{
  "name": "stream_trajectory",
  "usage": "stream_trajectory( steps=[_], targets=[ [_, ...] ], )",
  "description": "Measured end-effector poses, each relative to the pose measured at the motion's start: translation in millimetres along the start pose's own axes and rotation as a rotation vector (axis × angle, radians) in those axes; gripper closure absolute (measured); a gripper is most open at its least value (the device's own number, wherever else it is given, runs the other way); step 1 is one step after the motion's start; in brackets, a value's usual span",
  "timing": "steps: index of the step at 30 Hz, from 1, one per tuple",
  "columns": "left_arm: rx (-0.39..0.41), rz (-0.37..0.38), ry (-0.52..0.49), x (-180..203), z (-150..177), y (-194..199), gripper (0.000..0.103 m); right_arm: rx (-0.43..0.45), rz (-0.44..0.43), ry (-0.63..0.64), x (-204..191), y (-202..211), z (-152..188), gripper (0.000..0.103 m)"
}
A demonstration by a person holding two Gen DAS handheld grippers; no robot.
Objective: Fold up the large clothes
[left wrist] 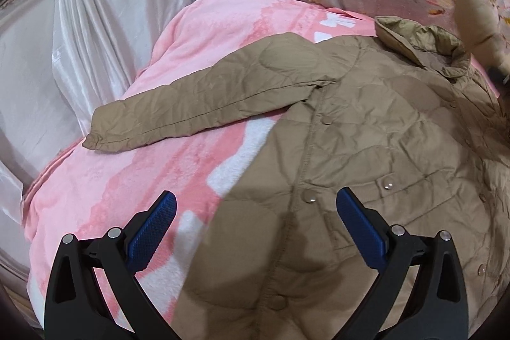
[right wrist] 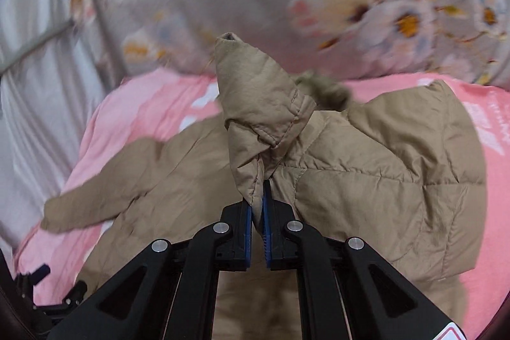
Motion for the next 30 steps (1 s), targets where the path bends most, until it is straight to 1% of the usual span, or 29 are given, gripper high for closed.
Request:
stream_trajectory(
  steps=[5, 10, 12, 14, 17, 19, 20, 22, 24, 25, 27, 28, 30],
  targets=[
    [-0.012, 0.012, 0.020, -8.0, -0.5, -7.4, 0.005, -0.104, -0.019, 0.077, -46.9, -35.5, 35.3, 0.096],
    [-0.029, 0.051, 0.038, -8.1, -1.4, -13.4, 0.005, -0.152, 0.004, 0.135, -69.7, -52.2, 51.8, 0.081],
    [-0.040, 0.082, 0.044, -4.4, -2.6, -14.9, 0.005, -0.150, -0.046, 0.131, -77.9, -46.2, 53.3, 0.058],
    [-0.053, 0.131, 0.055, 1.0, -4.8, -15.9, 0.005, -0.131, -0.084, 0.133, -84.3, -35.5, 54.1, 0.050],
    [-0.076, 0.213, 0.077, 12.1, -11.8, -16.9, 0.005, -0.098, -0.116, 0.117, -81.1, -12.4, 51.4, 0.050],
    [-0.095, 0.308, 0.103, 26.3, -21.2, -17.7, 0.005, -0.085, -0.136, 0.044, -62.0, 4.2, 50.2, 0.050],
    [-0.115, 0.354, 0.108, 34.1, -24.7, -19.9, 0.005, -0.084, -0.129, 0.010, -50.0, 8.8, 48.6, 0.050],
    [-0.173, 0.485, 0.130, 54.9, -34.3, -27.0, 0.005, -0.077, -0.086, -0.072, -13.9, 20.1, 48.8, 0.050],
    [-0.210, 0.569, 0.160, 72.3, -43.9, -34.3, 0.005, -0.075, -0.024, -0.138, 22.2, 27.9, 49.2, 0.050],
    [-0.221, 0.596, 0.168, 81.9, -50.1, -39.9, 0.005, -0.072, 0.004, -0.174, 41.3, 31.8, 49.9, 0.050],
    [-0.243, 0.612, 0.174, 96.8, -58.0, -51.8, 0.005, -0.067, 0.057, -0.267, 85.6, 39.4, 51.3, 0.050],
    [-0.255, 0.614, 0.175, 102.4, -59.6, -57.0, 0.005, -0.064, 0.071, -0.302, 101.4, 41.6, 51.3, 0.050],
    [-0.303, 0.619, 0.191, 113.5, -61.2, -73.5, 0.005, -0.050, 0.102, -0.401, 142.2, 45.6, 53.1, 0.050]
  ],
)
Point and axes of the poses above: each gripper's, at about its wrist camera, not at the fingertips, and y roughly against the way its jaws point, x to its right, z to its underside, the point moved 7 cm from there along -y, roughly the way its jaws point
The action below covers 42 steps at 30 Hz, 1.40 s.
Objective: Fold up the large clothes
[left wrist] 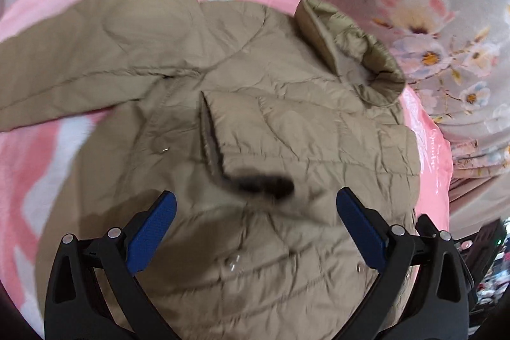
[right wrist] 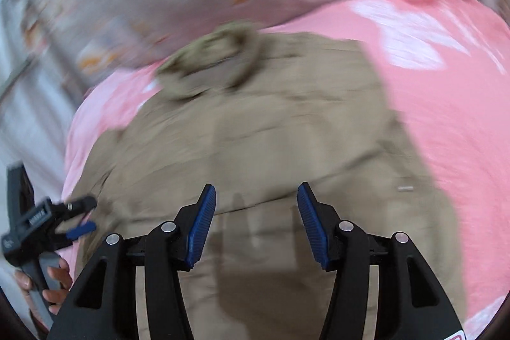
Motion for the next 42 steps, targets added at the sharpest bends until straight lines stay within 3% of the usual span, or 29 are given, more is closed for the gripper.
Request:
stream_trajectory(
  steps=[3, 5, 7, 10, 12, 15, 18, 22, 24, 30, 34, 35, 37, 39, 40, 42],
  targets=[
    [0.009, -0.029, 0.026, -2.6, -5.2, -12.6, 0.018, -0.002, 0.022, -0.121, 42.6, -9.4, -13.6, 0.050],
    [0.033, -0.039, -0.009, 2.6, -8.2, -9.0, 0.045, -0.008, 0.023, -0.184, 61.8, -19.7, -19.2, 0.053],
    [0.058, -0.071, -0.045, 6.3, -13.9, -5.0, 0.058, -0.015, 0.015, -0.222, 72.6, -30.3, -24.5, 0.062],
    [0.107, -0.146, -0.091, 7.8, -25.2, 3.3, 0.096, -0.003, 0.020, -0.250, 77.8, -45.1, -38.1, 0.077],
    [0.140, -0.155, -0.109, 7.5, -32.9, 9.7, 0.096, 0.002, 0.004, -0.242, 72.2, -51.3, -48.3, 0.096],
    [0.182, -0.184, -0.141, 9.2, -41.9, 15.4, 0.098, 0.090, -0.013, -0.180, 57.2, -37.4, -63.6, 0.101],
    [0.187, -0.246, -0.188, 8.7, -38.3, 7.5, 0.099, 0.171, 0.027, -0.075, 41.7, -19.6, -67.8, 0.101],
    [0.140, -0.322, -0.217, -3.2, -25.0, -20.8, 0.099, 0.075, 0.182, 0.007, 51.4, -49.4, -51.6, 0.101],
    [0.145, -0.347, -0.238, -7.1, -19.0, -31.1, 0.099, 0.021, 0.193, 0.005, 57.7, -64.5, -42.3, 0.101],
    [0.195, -0.418, -0.313, -4.3, -11.0, -41.4, 0.098, -0.001, 0.220, 0.042, 59.4, -72.9, -41.1, 0.100],
    [0.215, -0.430, -0.321, -5.5, -5.8, -24.1, 0.088, -0.008, 0.245, 0.015, 63.3, -44.6, -34.4, 0.094],
    [0.241, -0.436, -0.325, -6.9, -4.1, -9.8, 0.084, 0.003, 0.248, 0.009, 63.2, -33.2, -31.0, 0.089],
    [0.294, -0.465, -0.342, -6.6, -5.5, 15.4, 0.083, 0.059, 0.247, 0.040, 52.2, -8.0, -32.1, 0.089],
    [0.349, -0.454, -0.352, 5.6, -13.2, 41.5, 0.082, 0.096, 0.221, 0.112, 23.6, 3.9, -36.6, 0.089],
    [0.358, -0.414, -0.352, 19.4, -19.0, 50.2, 0.080, 0.105, 0.194, 0.146, 5.4, 4.9, -38.6, 0.089],
    [0.349, -0.341, -0.357, 42.9, -24.3, 51.1, 0.068, 0.100, 0.147, 0.220, -31.9, -4.4, -37.7, 0.089]
  ],
)
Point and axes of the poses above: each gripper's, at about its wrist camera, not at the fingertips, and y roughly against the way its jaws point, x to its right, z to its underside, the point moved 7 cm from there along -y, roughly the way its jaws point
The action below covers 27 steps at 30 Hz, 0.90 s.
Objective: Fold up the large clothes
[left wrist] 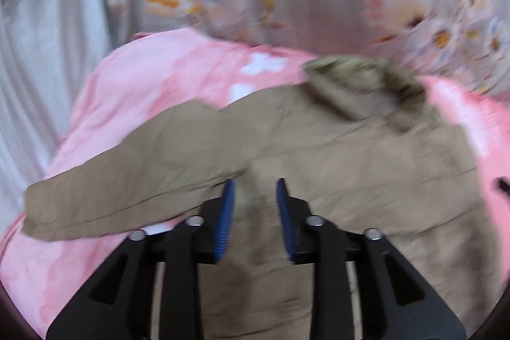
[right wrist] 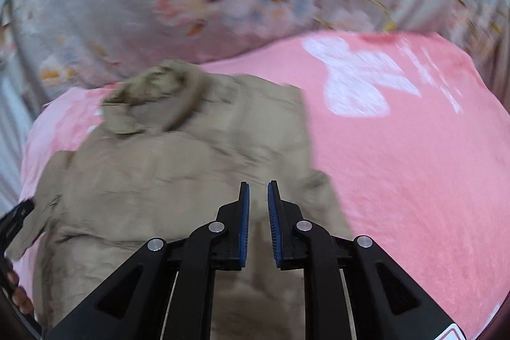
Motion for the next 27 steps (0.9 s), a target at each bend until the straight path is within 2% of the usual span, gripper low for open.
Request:
stream_trajectory(
  steps=[1, 2, 6, 9, 13, 17, 27],
  targets=[
    [-0.008, 0.038, 0.001, 15.9, -5.5, -2.6, 0.063, -0.003, -0.017, 0.039, -19.0, -7.2, -0.3, 0.089],
    [-0.015, 0.047, -0.008, 27.1, -7.0, -7.7, 0.063, -0.009, -0.021, 0.064, -31.1, -14.2, 2.0, 0.089],
    [-0.079, 0.031, -0.075, 66.4, 12.6, -48.3, 0.063, -0.090, -0.058, 0.122, -70.3, -54.6, 22.9, 0.089],
    [-0.131, 0.018, -0.075, 71.8, 35.3, -74.9, 0.063, -0.125, -0.053, 0.136, -76.3, -73.4, 42.2, 0.089],
    [-0.097, 0.004, -0.066, 70.9, 45.9, -83.1, 0.059, -0.119, -0.075, 0.107, -72.4, -79.1, 51.1, 0.089],
    [-0.071, -0.027, -0.067, 70.2, 50.5, -86.0, 0.052, -0.094, -0.023, 0.154, -78.8, -82.1, 57.4, 0.089],
    [-0.058, -0.060, -0.073, 70.0, 53.4, -85.5, 0.047, -0.089, -0.008, 0.165, -80.0, -83.3, 59.8, 0.089]
  ],
)
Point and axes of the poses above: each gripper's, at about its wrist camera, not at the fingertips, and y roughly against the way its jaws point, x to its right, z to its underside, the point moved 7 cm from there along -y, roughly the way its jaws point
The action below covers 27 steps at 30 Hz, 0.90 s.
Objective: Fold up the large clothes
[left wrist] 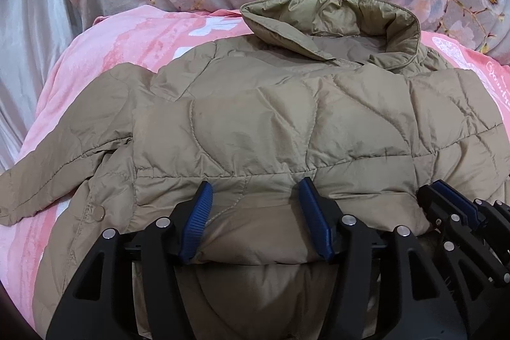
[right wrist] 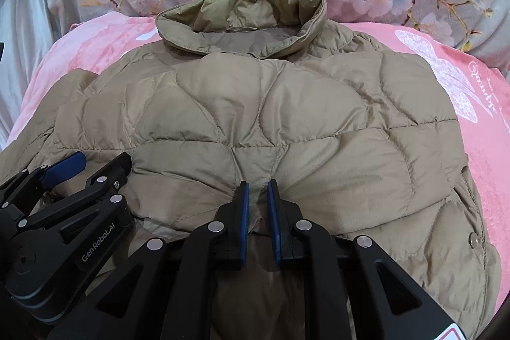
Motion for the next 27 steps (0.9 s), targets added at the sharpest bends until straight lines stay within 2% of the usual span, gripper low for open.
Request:
stream_trajectory(
  steps=[3, 7, 11, 14, 15, 18, 21, 24, 26, 27],
  targets=[
    [-0.001, -0.012, 0.004, -1.2, 0.3, -0.7, 0.044, 0.000, 0.001, 0.000, 0.2, -0.5, 0.1, 0.089],
    [-0.009, -0.040, 0.063, -14.6, 0.9, -1.2, 0.015, -0.002, -0.007, -0.007, 0.0, -0.6, 0.7, 0.089],
    [0.023, 0.055, 0.223, -54.8, 5.7, 24.1, 0.013, -0.004, -0.026, -0.030, 3.8, -1.3, 0.7, 0.091],
    [0.025, 0.090, 0.328, -110.3, 18.8, 54.9, 0.012, -0.003, -0.039, -0.046, 6.4, -0.9, 0.5, 0.091],
    [0.033, 0.071, 0.373, -139.0, 24.2, 65.1, 0.011, -0.001, -0.042, -0.049, 6.7, -0.6, 0.5, 0.092],
    [0.037, -0.057, 0.484, -225.8, 38.2, 81.0, 0.008, 0.003, -0.052, -0.060, 7.9, 0.1, 0.2, 0.091],
    [-0.018, -0.175, 0.588, -312.0, 58.1, 81.2, 0.008, 0.006, -0.047, -0.058, 7.6, 0.8, 0.3, 0.091],
    [-0.037, -0.278, 0.704, -385.9, 85.6, 81.4, 0.009, 0.005, -0.039, -0.054, 7.2, 1.4, 0.8, 0.090],
    [-0.053, -0.309, 0.764, -420.4, 98.9, 78.0, 0.009, 0.007, -0.038, -0.057, 7.8, 2.5, 0.5, 0.090],
    [-0.057, -0.300, 0.794, -432.1, 103.5, 75.4, 0.010, 0.009, -0.037, -0.061, 8.5, 3.6, 0.3, 0.089]
  ],
)
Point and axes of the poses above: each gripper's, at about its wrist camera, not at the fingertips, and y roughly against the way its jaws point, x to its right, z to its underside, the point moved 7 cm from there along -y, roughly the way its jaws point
